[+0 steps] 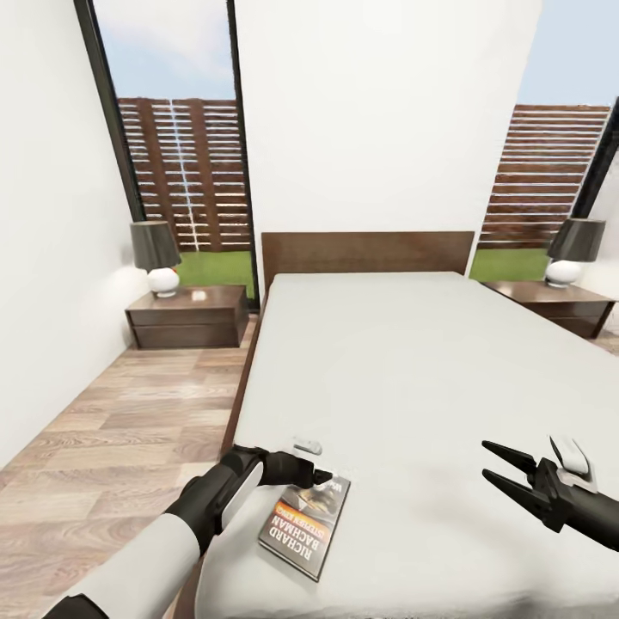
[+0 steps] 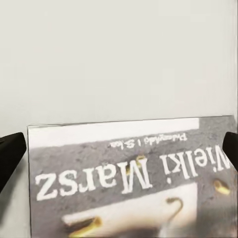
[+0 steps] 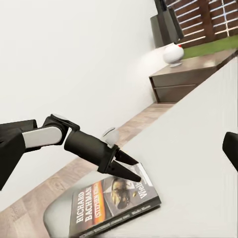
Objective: In the bedroom, move the book from the bed onto either nightstand, and place the two sandals side by side next to the bed.
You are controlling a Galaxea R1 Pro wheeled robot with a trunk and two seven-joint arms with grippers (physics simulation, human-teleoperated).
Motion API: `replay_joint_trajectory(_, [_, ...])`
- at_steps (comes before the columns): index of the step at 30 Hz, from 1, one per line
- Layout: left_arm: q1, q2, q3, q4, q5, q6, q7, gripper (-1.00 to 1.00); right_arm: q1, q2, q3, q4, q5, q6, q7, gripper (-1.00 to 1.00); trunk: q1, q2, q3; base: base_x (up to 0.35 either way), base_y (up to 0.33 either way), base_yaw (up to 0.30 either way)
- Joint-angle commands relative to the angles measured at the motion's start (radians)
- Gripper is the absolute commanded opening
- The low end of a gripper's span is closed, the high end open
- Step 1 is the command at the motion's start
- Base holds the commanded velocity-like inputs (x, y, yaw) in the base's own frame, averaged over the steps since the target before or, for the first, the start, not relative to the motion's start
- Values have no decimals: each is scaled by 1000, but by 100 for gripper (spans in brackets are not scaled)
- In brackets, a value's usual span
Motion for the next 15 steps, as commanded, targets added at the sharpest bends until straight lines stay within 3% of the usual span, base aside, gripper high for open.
replay_joint_trajectory(1, [0,0,-2,32,12,13,2,100,-1,0,0,0,-2,10,3,100,0,0,-1,0,0,-186])
replay_joint_trajectory(8, [0,0,-3,32,12,13,2,100,-1,0,5,0,-1,10,3,100,0,0,-1,0,0,-87])
replay_joint_trajectory(15, [0,0,-4,32,12,13,2,100,-1,0,41,0,0,10,-3,100,0,0,-1,0,0,-36])
